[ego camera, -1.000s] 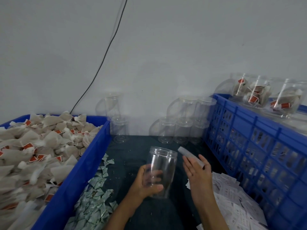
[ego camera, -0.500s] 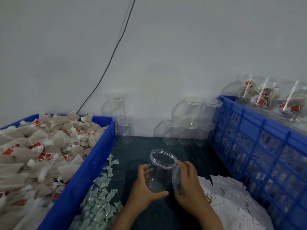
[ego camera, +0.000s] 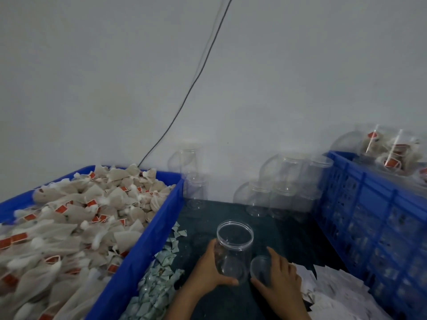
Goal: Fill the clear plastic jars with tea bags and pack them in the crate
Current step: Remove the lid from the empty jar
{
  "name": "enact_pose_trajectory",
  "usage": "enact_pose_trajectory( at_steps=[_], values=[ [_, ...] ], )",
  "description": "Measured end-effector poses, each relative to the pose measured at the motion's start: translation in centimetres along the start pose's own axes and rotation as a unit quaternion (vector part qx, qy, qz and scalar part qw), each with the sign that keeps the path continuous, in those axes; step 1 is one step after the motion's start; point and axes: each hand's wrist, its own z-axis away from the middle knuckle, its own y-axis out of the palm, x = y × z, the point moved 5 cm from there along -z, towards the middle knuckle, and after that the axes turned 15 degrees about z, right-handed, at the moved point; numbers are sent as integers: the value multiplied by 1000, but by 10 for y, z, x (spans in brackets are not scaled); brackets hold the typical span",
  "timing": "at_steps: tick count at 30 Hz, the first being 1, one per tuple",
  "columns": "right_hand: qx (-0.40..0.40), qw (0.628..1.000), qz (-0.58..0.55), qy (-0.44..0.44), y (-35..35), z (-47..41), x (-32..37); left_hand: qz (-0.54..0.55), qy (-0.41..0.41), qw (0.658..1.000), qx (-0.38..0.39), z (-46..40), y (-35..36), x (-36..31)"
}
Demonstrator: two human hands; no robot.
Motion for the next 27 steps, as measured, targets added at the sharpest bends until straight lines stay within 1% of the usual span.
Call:
enact_pose_trajectory(
  at_steps=[2,4,6,8,11,12,14,17,20,24,27],
  values=[
    [6,1000,-6,3,2,1,1,22,-15,1000,3,4,-3,-5],
    [6,999,-41,-5,-2,1,2,32,-20,999,-2,8,-8,-12],
    [-19,998,-60,-16,-12,0,4,27,-18,999,-5,13,-13,-20],
    [-80,995,-58,-4,-30,0,9,28,-11,999,-13,17,-19,-29],
    [-217,972,-78,53,-64,8,22,47,6,998,-45,22,-26,-47],
    [-247,963,-90,56,-74,11,28,46,14,997,-58,23,-27,-54],
    [-270,954,-124,37,-88,15,41,35,26,996,-74,24,-28,-68],
    [-284,934,-216,-13,-105,19,61,11,38,994,-100,22,-31,-87],
    [-256,914,-312,-52,-110,24,86,-55,45,988,-135,18,-46,-103],
    [-221,909,-336,-108,-112,25,124,-139,27,975,-172,17,-80,-116],
    [-160,900,-383,-132,-109,23,150,-233,-2,957,-174,20,-112,-117]
  ],
)
